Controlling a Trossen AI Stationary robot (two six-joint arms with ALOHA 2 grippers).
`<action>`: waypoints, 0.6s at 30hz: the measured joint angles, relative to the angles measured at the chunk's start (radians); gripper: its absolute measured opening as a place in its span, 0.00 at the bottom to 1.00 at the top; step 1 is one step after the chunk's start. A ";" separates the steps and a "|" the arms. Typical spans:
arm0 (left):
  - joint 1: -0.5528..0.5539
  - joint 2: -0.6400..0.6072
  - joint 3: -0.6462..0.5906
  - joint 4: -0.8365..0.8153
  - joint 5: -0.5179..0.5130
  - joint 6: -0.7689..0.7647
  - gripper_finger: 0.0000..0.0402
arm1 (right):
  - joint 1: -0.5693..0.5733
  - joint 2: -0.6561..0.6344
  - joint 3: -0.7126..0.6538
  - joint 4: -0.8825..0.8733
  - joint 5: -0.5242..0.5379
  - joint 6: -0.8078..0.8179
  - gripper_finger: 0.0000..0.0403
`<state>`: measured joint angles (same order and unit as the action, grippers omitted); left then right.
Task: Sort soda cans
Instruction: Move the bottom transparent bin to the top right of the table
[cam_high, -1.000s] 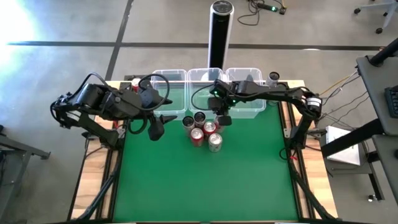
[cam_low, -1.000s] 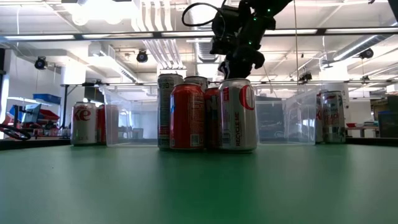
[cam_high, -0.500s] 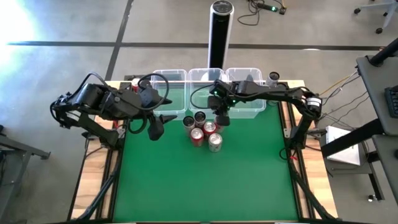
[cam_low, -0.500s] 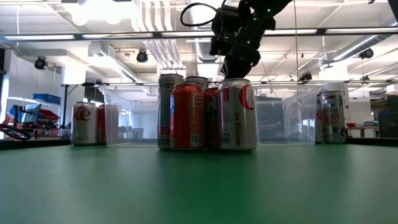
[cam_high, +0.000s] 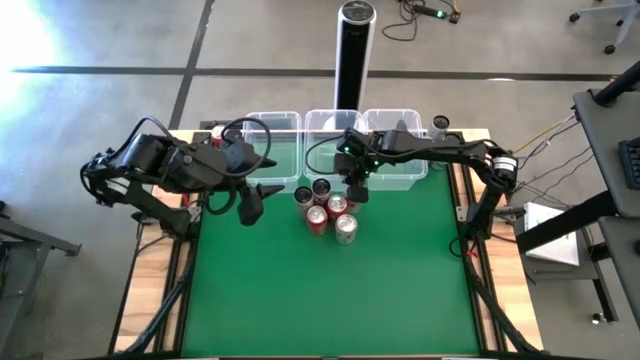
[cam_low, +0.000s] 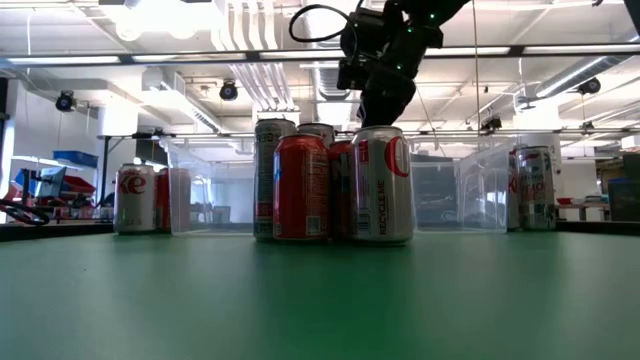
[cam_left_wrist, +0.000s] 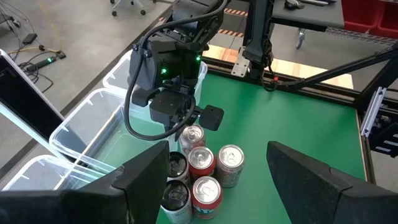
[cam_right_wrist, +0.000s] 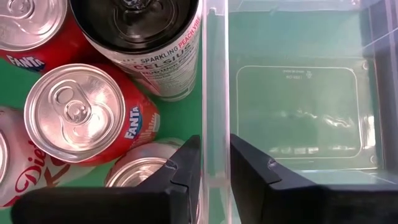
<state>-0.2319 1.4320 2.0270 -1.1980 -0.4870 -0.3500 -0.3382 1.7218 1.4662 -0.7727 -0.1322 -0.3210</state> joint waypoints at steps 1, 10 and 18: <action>0.000 0.000 0.000 0.000 0.000 0.000 0.63 | 0.000 0.000 0.000 0.000 0.000 0.000 0.17; 0.000 -0.001 0.000 0.000 0.000 0.027 0.63 | 0.000 0.000 0.000 0.000 0.001 -0.002 0.14; 0.000 -0.007 0.000 0.001 0.000 0.027 0.63 | 0.000 0.000 0.000 -0.002 0.001 -0.096 0.16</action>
<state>-0.2319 1.4251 2.0270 -1.1973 -0.4870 -0.3233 -0.3386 1.7218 1.4658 -0.7743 -0.1310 -0.4169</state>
